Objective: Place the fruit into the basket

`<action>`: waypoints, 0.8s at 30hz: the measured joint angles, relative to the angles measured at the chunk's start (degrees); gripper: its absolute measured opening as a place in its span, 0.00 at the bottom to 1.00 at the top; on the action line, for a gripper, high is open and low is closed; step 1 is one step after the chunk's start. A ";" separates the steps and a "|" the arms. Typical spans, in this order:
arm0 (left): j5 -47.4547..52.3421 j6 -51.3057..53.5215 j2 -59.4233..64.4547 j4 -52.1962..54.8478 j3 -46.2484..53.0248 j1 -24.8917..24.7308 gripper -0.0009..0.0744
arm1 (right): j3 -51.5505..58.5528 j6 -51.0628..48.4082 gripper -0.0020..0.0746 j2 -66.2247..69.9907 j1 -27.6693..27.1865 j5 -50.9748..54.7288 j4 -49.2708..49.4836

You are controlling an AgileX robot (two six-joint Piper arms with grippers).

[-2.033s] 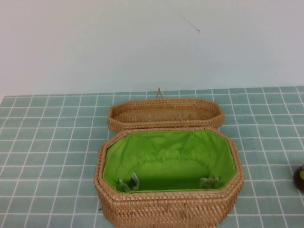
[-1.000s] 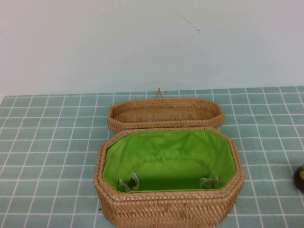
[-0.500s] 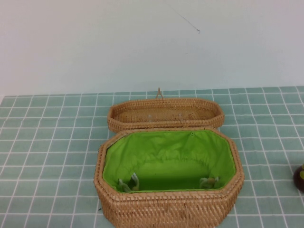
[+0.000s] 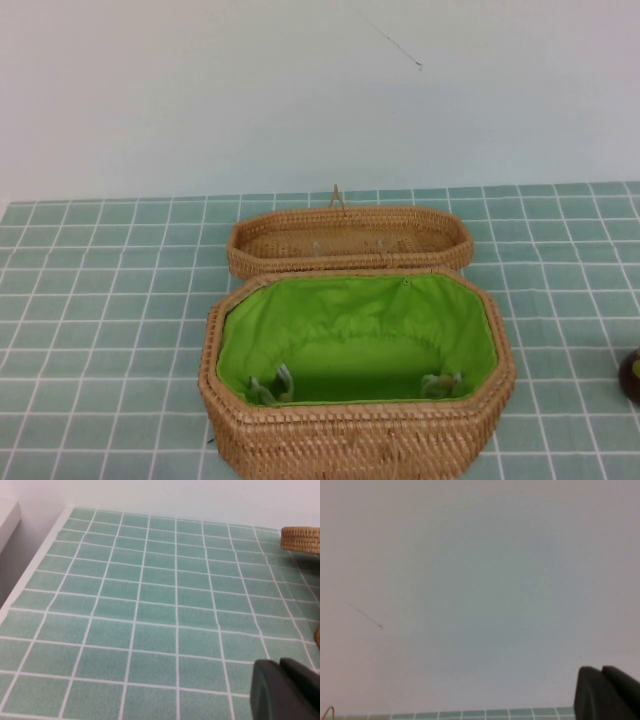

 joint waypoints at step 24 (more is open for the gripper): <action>0.00 0.00 0.00 0.00 0.00 0.00 0.01 | -5.15 -9.83 0.02 31.59 4.99 -11.69 5.80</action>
